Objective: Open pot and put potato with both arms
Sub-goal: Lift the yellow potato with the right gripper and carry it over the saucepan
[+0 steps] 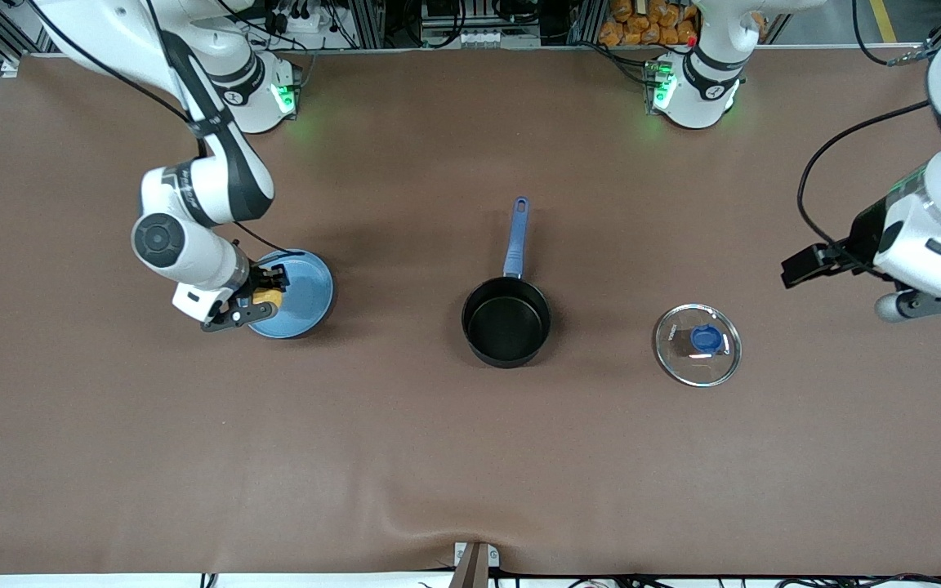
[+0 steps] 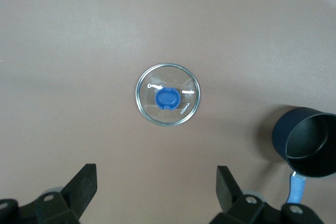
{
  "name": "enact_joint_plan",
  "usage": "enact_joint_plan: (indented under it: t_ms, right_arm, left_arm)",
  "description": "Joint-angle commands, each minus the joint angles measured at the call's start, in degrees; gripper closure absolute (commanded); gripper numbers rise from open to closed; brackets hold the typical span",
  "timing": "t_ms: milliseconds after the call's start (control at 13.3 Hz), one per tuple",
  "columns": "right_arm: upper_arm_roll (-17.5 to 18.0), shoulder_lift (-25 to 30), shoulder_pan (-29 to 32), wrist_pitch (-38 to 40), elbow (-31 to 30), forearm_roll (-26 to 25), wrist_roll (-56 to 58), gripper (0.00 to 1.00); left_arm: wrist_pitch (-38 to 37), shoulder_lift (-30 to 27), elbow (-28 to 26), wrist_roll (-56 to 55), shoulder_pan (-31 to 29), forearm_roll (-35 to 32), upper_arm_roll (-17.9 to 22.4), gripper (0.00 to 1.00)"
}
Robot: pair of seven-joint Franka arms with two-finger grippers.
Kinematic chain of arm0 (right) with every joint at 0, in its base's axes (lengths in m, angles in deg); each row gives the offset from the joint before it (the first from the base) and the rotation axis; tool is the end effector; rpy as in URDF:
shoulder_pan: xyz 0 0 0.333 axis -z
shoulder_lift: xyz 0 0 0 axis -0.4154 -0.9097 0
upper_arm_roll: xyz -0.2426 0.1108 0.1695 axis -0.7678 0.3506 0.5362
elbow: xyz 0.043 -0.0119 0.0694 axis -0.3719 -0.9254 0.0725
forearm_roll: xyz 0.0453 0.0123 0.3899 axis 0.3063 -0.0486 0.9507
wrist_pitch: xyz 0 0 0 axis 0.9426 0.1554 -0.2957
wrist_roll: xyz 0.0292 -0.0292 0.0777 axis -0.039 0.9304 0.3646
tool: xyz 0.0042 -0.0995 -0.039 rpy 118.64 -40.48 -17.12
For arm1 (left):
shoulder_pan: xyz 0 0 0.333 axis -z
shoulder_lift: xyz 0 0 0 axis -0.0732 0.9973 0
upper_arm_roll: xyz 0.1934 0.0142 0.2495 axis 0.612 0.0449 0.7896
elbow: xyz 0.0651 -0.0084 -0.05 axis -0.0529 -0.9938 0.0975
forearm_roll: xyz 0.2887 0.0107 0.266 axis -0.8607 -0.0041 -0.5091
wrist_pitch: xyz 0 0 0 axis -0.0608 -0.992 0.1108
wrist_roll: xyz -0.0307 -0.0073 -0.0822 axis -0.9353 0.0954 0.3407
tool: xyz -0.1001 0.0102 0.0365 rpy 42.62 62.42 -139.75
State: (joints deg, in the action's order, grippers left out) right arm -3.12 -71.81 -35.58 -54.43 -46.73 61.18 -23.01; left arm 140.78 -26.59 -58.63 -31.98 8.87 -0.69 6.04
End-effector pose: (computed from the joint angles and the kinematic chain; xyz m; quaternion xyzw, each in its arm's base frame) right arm 0.5409 0.1244 0.2813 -0.9879 -0.1354 0.0747 0.0129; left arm 0.6083 -0.0802 0.5888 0.9948 0.1006 -0.0160 0.0034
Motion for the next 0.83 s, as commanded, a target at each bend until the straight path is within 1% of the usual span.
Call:
enact_joint_plan:
  t_ms: [0, 150, 301, 527, 752]
  right_arm:
    - [-0.6, 2.5, -3.5, 7.3, 6.1, 1.1, -3.8, 1.00]
    - [-0.5, 2.3, -6.2, 10.0, 10.5, 1.1, -8.0, 1.00]
    - [-0.5, 1.5, -9.5, 10.0, 15.2, 1.1, -13.2, 1.00]
    - [-0.5, -3.1, -15.1, 10.1, 23.3, 1.1, -21.7, 1.00]
    - [-0.8, -8.3, -20.6, 10.0, 29.3, 0.9, -28.9, 1.00]
  left_arm:
    - [-3.9, 0.5, 2.5, 0.6, -0.3, 0.8, 0.3, 0.00]
    - [-4.9, 0.2, 2.4, 0.8, -0.4, 0.6, 0.2, 0.00]
    - [-5.4, 0.2, 2.3, 0.7, -0.2, 0.2, 0.0, 0.00]
    - [-5.5, -0.2, 2.3, 0.8, -0.4, 0.2, 0.0, 0.00]
    - [-6.0, -0.3, 2.3, 0.7, -0.1, 0.2, -0.1, 0.00]
